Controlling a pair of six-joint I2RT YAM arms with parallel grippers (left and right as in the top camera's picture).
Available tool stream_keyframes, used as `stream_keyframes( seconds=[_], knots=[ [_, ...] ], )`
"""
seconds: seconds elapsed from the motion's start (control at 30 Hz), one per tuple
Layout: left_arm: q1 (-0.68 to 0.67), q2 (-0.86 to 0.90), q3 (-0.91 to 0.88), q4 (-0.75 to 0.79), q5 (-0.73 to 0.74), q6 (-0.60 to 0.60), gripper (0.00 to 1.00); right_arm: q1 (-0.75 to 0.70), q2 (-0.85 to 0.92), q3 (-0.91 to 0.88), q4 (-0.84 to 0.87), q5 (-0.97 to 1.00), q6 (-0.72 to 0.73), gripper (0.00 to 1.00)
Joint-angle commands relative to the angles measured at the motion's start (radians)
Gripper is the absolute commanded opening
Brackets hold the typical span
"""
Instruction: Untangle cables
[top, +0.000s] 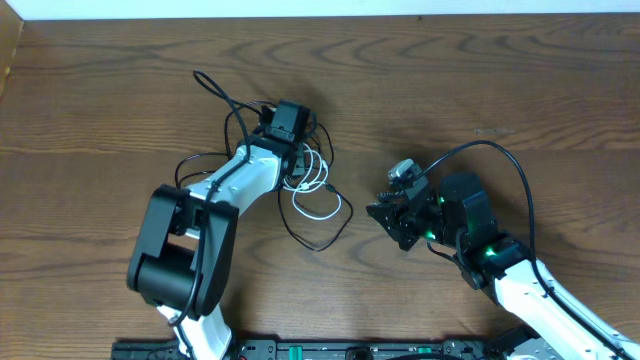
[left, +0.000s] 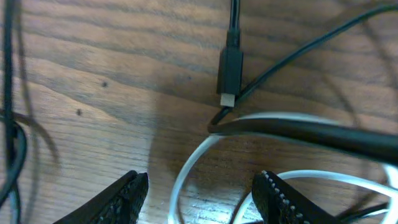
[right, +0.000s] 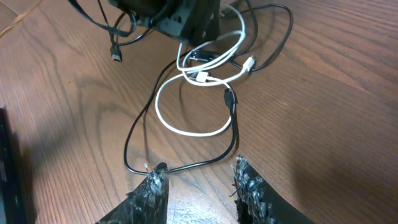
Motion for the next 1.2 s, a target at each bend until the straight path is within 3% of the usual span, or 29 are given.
stream_keyframes(
  seconds=[0.0,0.07,0.13,0.53,0.63,0.7,0.87,0.97,1.17],
  knots=[
    [0.005,0.016,-0.010,0.001,0.048,0.006,0.49,0.006,0.000,0.006,-0.003,0.004,-0.002,0.31],
    [0.005,0.013,-0.010,0.001,0.082,0.006,0.24,0.006,0.000,0.006,-0.003,0.004,-0.002,0.31],
    [0.005,0.006,-0.009,0.001,0.120,0.006,0.08,0.006,0.000,0.006,-0.003,0.004,-0.002,0.31],
    [0.005,-0.246,-0.003,-0.013,0.267,0.056,0.08,0.006,0.000,0.006,-0.003,0.053,-0.002,0.31],
    [0.005,-0.276,-0.003,-0.014,0.242,0.081,0.32,0.006,0.000,0.006,-0.003,0.053,-0.002,0.32],
    [0.005,-0.266,-0.005,-0.015,0.237,0.082,0.41,0.006,0.000,0.006,-0.003,0.053,-0.002,0.32],
    [0.005,-0.177,-0.006,-0.015,0.224,0.085,0.44,0.006,0.000,0.006,-0.004,0.053,-0.002,0.31],
    [0.005,-0.113,-0.006,-0.010,0.118,0.085,0.44,0.006,0.000,0.006,-0.004,0.053,-0.002,0.31],
    [0.005,-0.101,-0.005,0.006,0.064,0.084,0.45,0.006,0.000,0.006,-0.005,0.053,-0.002,0.32]
  ],
)
